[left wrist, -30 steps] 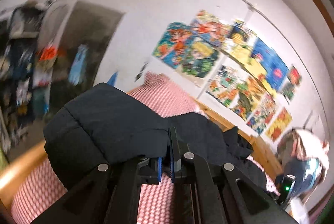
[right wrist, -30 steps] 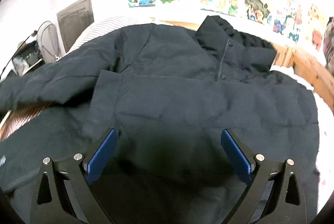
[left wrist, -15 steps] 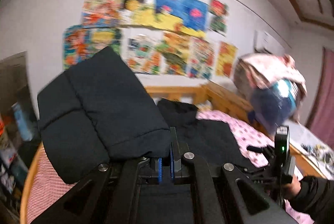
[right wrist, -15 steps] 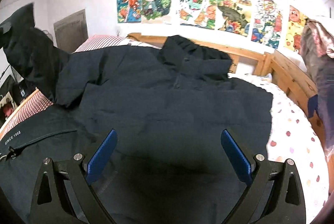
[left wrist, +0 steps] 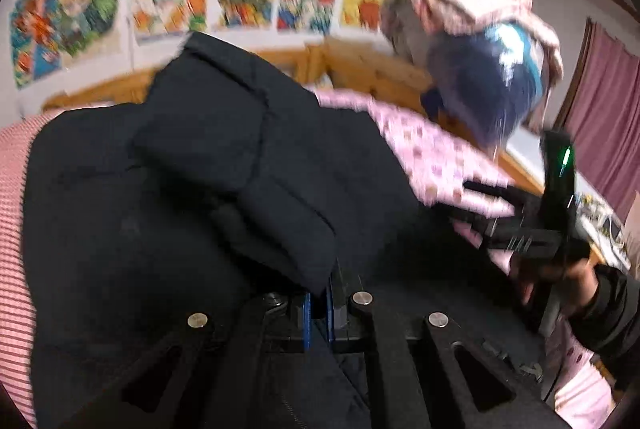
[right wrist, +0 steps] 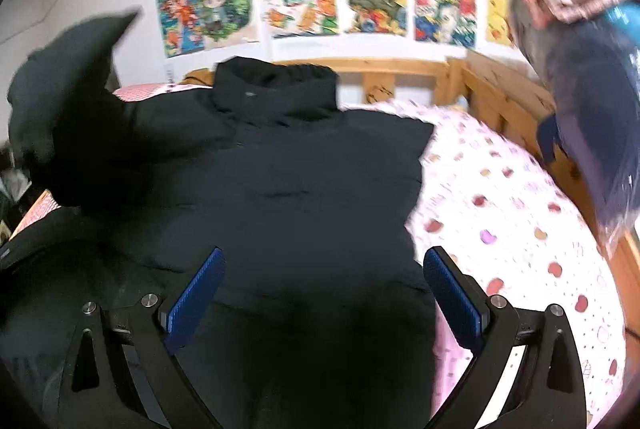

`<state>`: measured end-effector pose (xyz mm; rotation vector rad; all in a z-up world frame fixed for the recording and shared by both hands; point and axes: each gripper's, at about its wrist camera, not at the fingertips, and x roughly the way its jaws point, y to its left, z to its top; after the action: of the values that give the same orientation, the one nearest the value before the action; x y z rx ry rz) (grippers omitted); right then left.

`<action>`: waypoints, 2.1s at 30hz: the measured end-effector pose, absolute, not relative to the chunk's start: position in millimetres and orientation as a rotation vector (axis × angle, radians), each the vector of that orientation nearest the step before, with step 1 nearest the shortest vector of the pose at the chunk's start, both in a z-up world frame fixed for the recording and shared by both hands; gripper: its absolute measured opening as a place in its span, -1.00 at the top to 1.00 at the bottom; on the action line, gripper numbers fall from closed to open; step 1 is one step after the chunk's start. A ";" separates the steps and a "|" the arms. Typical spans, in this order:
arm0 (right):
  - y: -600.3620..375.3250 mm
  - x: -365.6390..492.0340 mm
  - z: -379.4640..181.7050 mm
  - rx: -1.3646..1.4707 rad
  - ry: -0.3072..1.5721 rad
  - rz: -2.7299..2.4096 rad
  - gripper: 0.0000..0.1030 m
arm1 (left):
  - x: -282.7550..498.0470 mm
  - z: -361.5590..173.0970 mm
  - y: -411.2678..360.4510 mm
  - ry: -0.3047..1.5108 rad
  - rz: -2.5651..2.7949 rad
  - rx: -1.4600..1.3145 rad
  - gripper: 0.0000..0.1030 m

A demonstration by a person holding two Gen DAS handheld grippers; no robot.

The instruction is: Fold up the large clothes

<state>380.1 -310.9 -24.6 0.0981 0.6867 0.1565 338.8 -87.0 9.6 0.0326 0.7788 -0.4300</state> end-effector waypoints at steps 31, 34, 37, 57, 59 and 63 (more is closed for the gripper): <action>-300.1 406.4 -96.4 0.899 0.690 0.640 -0.90 | 316.2 -44.8 -89.7 0.899 -0.582 -0.057 -0.39; -301.3 404.0 -104.3 0.918 0.735 0.585 -0.92 | 311.9 -35.7 -78.3 0.886 -0.516 -0.084 -0.48; -294.6 405.8 -118.1 0.857 0.833 0.453 -0.92 | 309.0 -25.6 -61.6 0.872 -0.420 -0.098 -0.55; -297.9 435.7 10.9 0.255 0.645 0.166 0.89 | 403.5 20.8 52.2 0.847 -0.031 -0.188 -0.57; -290.4 450.0 12.8 0.154 0.664 0.080 0.64 | 418.9 15.1 46.6 0.842 -0.046 -0.170 -0.57; -285.9 456.8 13.8 0.082 0.638 0.041 -0.26 | 439.4 0.4 26.0 0.842 -0.063 -0.098 -0.57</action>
<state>456.8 -285.9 13.8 0.0819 0.6375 0.0410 439.4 26.0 0.4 -0.0979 0.8416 -0.0633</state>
